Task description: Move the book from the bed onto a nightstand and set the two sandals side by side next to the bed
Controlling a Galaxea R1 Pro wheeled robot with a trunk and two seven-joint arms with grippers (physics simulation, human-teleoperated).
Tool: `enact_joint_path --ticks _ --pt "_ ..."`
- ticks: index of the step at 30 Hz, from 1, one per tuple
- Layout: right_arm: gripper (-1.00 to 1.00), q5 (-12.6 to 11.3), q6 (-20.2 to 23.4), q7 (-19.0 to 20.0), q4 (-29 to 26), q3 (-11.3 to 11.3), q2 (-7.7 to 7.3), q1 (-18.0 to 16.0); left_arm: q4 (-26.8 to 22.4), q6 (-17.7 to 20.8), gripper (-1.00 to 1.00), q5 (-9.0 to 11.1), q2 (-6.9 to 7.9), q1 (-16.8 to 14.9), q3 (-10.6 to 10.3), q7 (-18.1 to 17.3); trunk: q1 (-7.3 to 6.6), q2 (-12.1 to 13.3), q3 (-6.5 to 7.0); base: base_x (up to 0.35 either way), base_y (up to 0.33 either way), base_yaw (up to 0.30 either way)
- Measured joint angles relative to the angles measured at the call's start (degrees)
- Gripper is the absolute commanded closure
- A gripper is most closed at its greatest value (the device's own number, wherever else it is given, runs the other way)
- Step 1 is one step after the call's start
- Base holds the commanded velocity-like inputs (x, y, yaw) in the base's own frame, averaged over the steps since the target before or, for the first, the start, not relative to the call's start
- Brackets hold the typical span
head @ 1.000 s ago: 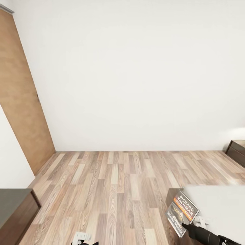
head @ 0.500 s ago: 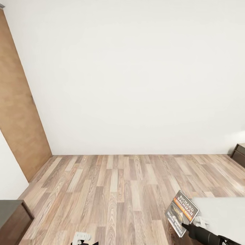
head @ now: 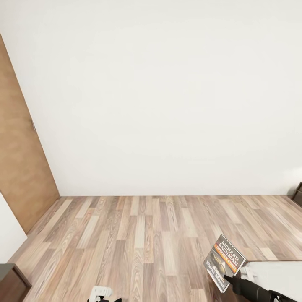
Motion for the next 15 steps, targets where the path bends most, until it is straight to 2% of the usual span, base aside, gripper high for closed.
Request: enact_joint_path --ticks 10,12,15 --pt "1.0 0.02 0.0 -0.2 -0.05 -0.01 0.0 0.0 0.0 0.0 -1.0 0.0 -0.07 0.0 -0.03 0.01 0.0 0.0 0.0 0.331 0.0 0.0" --pt "1.0 0.06 0.0 -1.66 -0.05 -0.09 0.0 0.0 0.0 0.0 -1.0 0.0 -0.07 0.02 -0.03 0.09 0.0 0.0 0.0 0.331 0.0 0.0" --pt "1.0 0.11 0.02 -6.69 -0.08 -0.2 -0.01 0.0 0.0 -0.01 -1.0 -0.02 -0.16 0.01 -0.03 1.09 0.0 0.0 0.0 0.331 0.0 0.0"
